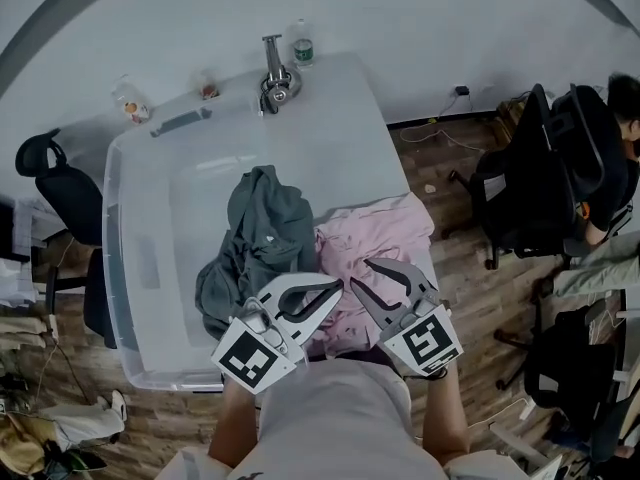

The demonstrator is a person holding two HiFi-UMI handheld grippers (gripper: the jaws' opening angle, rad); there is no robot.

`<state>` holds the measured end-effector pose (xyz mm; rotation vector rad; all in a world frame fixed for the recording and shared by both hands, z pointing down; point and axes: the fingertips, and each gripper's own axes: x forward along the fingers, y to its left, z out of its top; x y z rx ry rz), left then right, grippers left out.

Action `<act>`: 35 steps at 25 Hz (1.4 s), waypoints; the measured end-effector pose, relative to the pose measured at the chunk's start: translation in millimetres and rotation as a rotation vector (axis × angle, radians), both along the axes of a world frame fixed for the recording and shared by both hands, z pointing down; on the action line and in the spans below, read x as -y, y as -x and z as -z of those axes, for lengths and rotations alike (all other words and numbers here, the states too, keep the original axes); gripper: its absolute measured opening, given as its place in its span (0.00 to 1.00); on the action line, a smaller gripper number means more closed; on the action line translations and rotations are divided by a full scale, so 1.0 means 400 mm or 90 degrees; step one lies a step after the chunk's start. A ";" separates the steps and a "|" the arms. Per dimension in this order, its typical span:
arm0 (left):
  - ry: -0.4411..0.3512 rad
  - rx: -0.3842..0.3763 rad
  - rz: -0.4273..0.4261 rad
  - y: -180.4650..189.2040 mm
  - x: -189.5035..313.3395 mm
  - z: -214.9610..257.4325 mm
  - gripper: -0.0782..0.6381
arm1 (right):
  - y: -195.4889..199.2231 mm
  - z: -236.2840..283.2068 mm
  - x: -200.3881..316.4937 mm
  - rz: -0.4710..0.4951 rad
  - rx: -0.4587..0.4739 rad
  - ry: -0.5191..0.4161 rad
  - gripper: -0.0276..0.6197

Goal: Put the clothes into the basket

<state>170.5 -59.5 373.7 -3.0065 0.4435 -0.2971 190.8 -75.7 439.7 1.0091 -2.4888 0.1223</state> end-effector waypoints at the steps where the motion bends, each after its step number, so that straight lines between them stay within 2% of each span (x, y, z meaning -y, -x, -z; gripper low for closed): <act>1: 0.004 0.004 -0.003 -0.004 0.000 -0.006 0.12 | -0.001 -0.015 0.000 0.000 -0.007 0.007 0.23; 11: 0.019 0.041 -0.026 -0.039 0.009 -0.039 0.12 | -0.022 -0.185 -0.011 0.025 -0.087 0.085 0.42; 19: 0.045 0.082 -0.037 -0.059 0.008 -0.065 0.12 | -0.021 -0.344 -0.044 0.058 -0.147 0.154 0.50; 24: 0.052 0.116 -0.065 -0.062 -0.007 -0.103 0.12 | -0.018 -0.408 -0.055 0.069 -0.147 0.180 0.57; 28: 0.067 0.123 -0.074 -0.068 -0.013 -0.108 0.12 | -0.018 -0.447 -0.060 0.070 -0.122 0.199 0.69; 31: 0.078 0.111 -0.070 -0.076 -0.007 -0.100 0.12 | -0.018 -0.493 -0.071 0.078 -0.121 0.218 0.78; 35: 0.051 0.116 -0.100 -0.080 -0.012 -0.104 0.12 | -0.009 -0.556 -0.096 0.091 -0.131 0.241 0.90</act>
